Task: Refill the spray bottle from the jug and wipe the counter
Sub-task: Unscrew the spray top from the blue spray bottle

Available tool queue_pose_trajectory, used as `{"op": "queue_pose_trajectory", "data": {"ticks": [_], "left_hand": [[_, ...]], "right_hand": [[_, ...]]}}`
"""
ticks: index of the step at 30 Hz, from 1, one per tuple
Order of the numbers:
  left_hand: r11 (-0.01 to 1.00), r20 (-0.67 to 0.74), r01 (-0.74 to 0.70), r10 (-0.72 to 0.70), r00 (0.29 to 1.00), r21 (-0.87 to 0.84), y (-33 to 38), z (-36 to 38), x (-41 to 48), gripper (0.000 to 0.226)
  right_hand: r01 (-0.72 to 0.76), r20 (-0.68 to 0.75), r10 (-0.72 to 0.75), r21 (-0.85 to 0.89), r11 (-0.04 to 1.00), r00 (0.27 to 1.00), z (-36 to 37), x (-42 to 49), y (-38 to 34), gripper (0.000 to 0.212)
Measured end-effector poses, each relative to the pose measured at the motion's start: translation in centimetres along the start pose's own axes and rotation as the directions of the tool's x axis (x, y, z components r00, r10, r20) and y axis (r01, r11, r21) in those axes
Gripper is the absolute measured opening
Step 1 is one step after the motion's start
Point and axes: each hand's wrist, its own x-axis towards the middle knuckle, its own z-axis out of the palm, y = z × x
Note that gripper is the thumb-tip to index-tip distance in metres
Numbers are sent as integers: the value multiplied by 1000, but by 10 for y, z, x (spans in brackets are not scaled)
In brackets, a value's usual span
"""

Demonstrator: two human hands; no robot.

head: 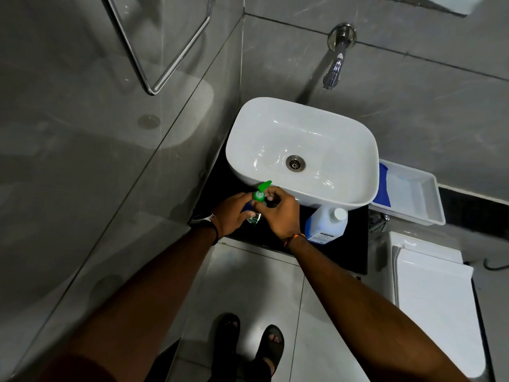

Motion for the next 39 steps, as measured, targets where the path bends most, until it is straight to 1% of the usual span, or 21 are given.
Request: {"op": "queue_pose_trajectory", "data": {"ticks": [5, 9, 11, 12, 14, 16, 19, 21, 23, 27, 32, 39], "left_hand": [[999, 12, 31, -31, 999, 27, -1, 1, 0, 35], [999, 22, 46, -46, 999, 5, 2, 1, 1, 49], [999, 29, 45, -45, 999, -10, 2, 0, 1, 51], [999, 30, 41, -40, 999, -18, 2, 0, 0, 50], [999, 31, 33, -32, 999, -28, 3, 0, 0, 49], [999, 30, 35, -34, 999, -31, 3, 0, 0, 49], [998, 33, 40, -39, 999, -40, 2, -1, 0, 51], [999, 36, 35, -34, 999, -34, 0, -1, -1, 51], [999, 36, 21, -20, 999, -28, -1, -2, -1, 51], [1000, 37, 12, -11, 999, -21, -2, -1, -1, 50], [999, 34, 11, -10, 999, -38, -4, -2, -2, 50], [998, 4, 28, -28, 1000, -58, -10, 1, -3, 47]], "right_hand": [[63, -20, -61, 96, 993, 998, -14, 12, -24, 28], [126, -55, -120, 132, 983, 991, -31, 22, -50, 31], [159, -77, -150, 136, 978, 986, -39, 27, -58, 30], [185, -94, -174, 120, 975, 980, -44, 30, -61, 30], [235, -118, -230, 31, 971, 966, -54, 35, -63, 30], [259, -73, -267, -105, 960, 961, -62, 38, -60, 32], [237, 93, -219, -323, 916, 971, -64, 35, -48, 30], [214, 165, -153, -476, 853, 974, -60, 30, -37, 27], [208, 219, -99, -558, 804, 971, -53, 26, -25, 27], [244, 313, -55, -606, 757, 948, -34, 22, -7, 32], [260, 358, -12, -654, 711, 934, -18, 24, 6, 38], [230, 377, 91, -720, 655, 922, -7, 26, 23, 27]]}}
